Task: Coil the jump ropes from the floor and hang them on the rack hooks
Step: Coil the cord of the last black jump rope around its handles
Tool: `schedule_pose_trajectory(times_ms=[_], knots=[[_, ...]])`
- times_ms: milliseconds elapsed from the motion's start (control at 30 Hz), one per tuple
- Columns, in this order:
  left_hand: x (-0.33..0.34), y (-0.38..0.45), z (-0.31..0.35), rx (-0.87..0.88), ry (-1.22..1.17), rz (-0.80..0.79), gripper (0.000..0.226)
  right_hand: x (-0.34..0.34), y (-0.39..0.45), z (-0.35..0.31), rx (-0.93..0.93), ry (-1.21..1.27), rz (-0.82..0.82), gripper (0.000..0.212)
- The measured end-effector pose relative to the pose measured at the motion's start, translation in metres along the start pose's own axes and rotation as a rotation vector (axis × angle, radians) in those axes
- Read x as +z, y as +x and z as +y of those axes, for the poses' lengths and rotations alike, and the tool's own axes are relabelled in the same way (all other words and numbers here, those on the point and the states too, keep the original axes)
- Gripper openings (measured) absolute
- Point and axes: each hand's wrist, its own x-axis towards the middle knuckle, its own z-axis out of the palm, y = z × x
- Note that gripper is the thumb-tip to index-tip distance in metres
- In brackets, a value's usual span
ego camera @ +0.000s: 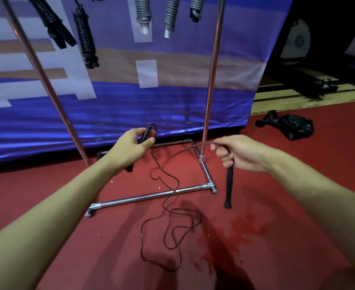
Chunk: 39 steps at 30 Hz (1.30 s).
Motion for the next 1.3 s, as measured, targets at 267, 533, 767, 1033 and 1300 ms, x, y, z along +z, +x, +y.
schedule_pose_trajectory(times_ms=[267,533,767,1033,1300], knots=[[0.035,-0.019,0.037,-0.051,-0.644,-0.337,0.029,0.040,-0.007,-0.038,-0.044,0.741,0.221,0.025],[0.062,-0.033,0.067,-0.070,-0.696,-0.491,0.023,0.055,0.005,-0.033,-0.292,0.230,0.438,0.014],[0.047,-0.038,0.078,-0.082,-0.770,-0.576,0.013,0.040,0.002,-0.027,-0.337,-0.451,0.643,0.068],[0.029,-0.031,0.077,-0.020,-0.819,-0.516,0.028,0.051,0.000,-0.006,-0.404,-0.176,0.012,0.060],[0.018,-0.018,0.073,-0.122,-0.973,-0.209,0.015,0.074,-0.012,0.001,-0.458,-0.737,0.096,0.040]])
